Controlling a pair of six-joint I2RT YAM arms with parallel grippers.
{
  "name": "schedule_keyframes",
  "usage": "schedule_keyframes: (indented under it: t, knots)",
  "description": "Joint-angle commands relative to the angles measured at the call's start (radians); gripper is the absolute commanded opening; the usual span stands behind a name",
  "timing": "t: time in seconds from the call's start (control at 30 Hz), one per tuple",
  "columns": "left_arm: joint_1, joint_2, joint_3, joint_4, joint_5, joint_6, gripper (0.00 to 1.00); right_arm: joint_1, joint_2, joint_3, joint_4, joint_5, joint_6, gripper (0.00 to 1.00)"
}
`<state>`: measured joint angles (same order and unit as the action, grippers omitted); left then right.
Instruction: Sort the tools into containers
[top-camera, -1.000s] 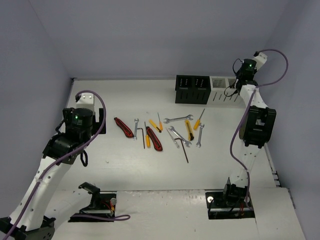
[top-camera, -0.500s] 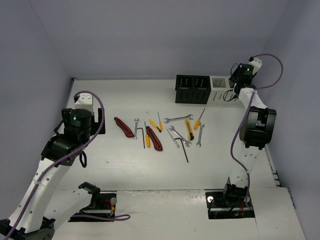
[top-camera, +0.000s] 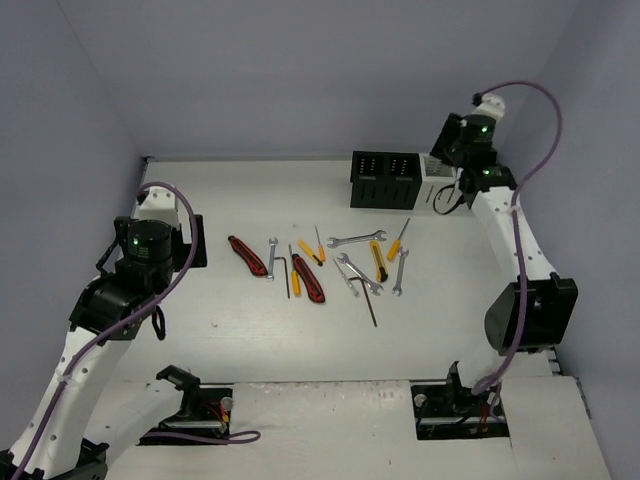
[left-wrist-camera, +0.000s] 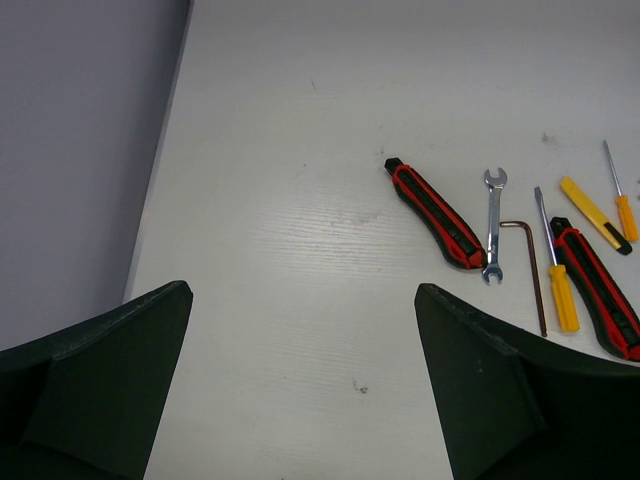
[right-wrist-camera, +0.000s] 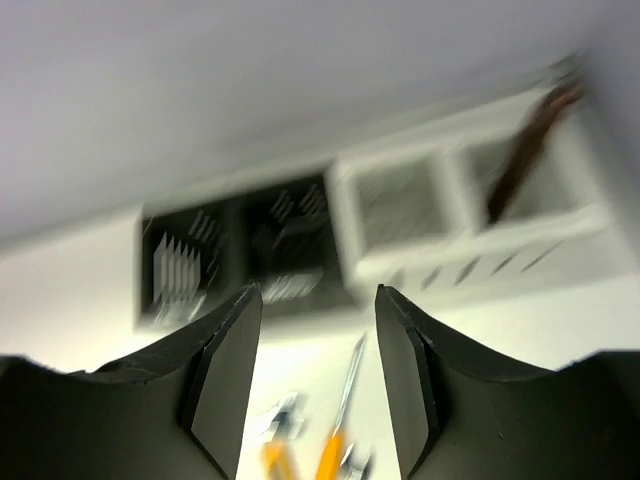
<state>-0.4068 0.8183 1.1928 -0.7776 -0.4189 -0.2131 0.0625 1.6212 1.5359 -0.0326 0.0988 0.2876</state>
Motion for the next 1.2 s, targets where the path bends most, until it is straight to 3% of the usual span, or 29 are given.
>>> schedule_keyframes:
  t: [0.0, 0.27, 0.4, 0.67, 1.17]
  knots:
    - [-0.001, 0.022, 0.064, 0.032, 0.019, -0.003, 0.91, 0.129, -0.086, -0.176, -0.185, -0.066, 0.029, 0.46]
    - [-0.001, 0.033, 0.06, 0.032, 0.06, -0.02, 0.91, 0.358, -0.142, -0.42, -0.302, -0.087, 0.09, 0.44]
    - [-0.002, 0.041, 0.059, 0.031, 0.074, -0.031, 0.91, 0.425, -0.124, -0.494, -0.309, -0.086, 0.136, 0.38]
    - [-0.003, 0.028, 0.046, 0.028, 0.092, -0.041, 0.91, 0.504, 0.0, -0.498, -0.311, -0.09, 0.172, 0.35]
    - [-0.003, 0.018, 0.032, 0.028, 0.08, -0.022, 0.91, 0.536, 0.147, -0.461, -0.312, -0.052, 0.168, 0.28]
